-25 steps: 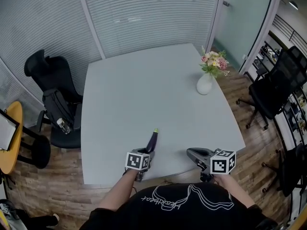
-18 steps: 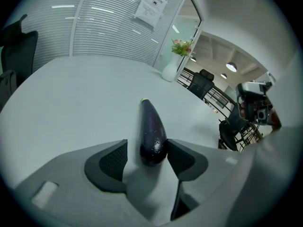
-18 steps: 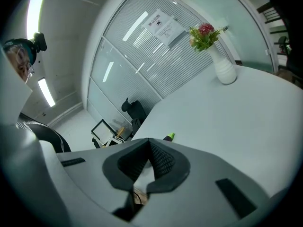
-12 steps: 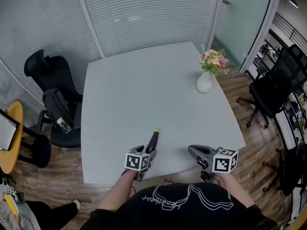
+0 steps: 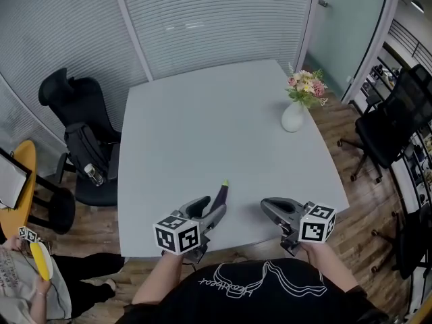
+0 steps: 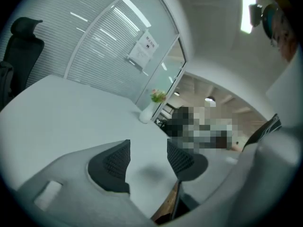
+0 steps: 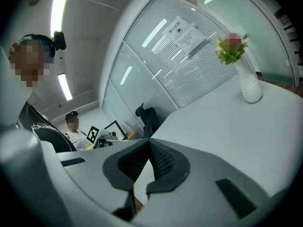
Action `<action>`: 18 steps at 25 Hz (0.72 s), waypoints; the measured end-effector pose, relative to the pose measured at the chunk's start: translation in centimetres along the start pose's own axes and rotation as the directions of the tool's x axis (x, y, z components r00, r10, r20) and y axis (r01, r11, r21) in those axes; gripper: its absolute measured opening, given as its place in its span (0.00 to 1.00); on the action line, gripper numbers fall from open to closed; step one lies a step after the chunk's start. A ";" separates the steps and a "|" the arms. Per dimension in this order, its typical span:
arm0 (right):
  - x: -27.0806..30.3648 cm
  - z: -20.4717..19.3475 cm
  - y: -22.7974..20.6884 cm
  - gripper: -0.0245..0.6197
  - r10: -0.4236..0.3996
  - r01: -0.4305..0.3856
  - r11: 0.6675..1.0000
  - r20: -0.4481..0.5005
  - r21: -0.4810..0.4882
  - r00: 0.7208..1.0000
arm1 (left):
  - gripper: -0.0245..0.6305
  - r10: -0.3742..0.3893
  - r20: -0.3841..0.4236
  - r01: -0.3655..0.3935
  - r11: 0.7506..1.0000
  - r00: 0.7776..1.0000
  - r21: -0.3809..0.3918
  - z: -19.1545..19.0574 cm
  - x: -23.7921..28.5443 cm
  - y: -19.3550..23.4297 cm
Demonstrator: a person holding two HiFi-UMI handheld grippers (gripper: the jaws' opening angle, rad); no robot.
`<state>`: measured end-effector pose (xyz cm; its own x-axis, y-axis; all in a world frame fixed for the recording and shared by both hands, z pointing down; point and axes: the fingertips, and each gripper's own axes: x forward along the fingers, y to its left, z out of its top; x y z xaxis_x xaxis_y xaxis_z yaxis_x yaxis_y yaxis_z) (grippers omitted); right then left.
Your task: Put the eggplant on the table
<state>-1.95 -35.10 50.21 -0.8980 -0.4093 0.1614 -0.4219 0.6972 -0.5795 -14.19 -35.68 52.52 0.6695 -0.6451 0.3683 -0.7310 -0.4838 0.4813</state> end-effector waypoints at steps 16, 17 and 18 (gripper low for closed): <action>0.9 2.0 4.9 0.05 0.123 -0.116 0.979 0.032 -0.169 0.992 | 0.07 -0.265 0.062 0.253 0.955 0.962 0.155 2.4 -1.4 -9.6; 0.9 2.0 4.7 0.05 0.119 -0.113 0.980 0.032 -0.164 0.992 | 0.07 -0.265 0.061 0.253 0.955 0.962 0.156 2.5 -1.3 -9.6; 0.9 2.1 4.6 0.05 0.115 -0.109 0.981 0.031 -0.160 0.993 | 0.07 -0.265 0.061 0.253 0.955 0.962 0.158 2.5 -1.1 -9.6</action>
<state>-4.41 -33.47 46.03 -0.9363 -0.3444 0.0687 -0.3363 0.8230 -0.4579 -8.23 -31.75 45.50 0.8297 -0.5290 0.1782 -0.5496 -0.7180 0.4272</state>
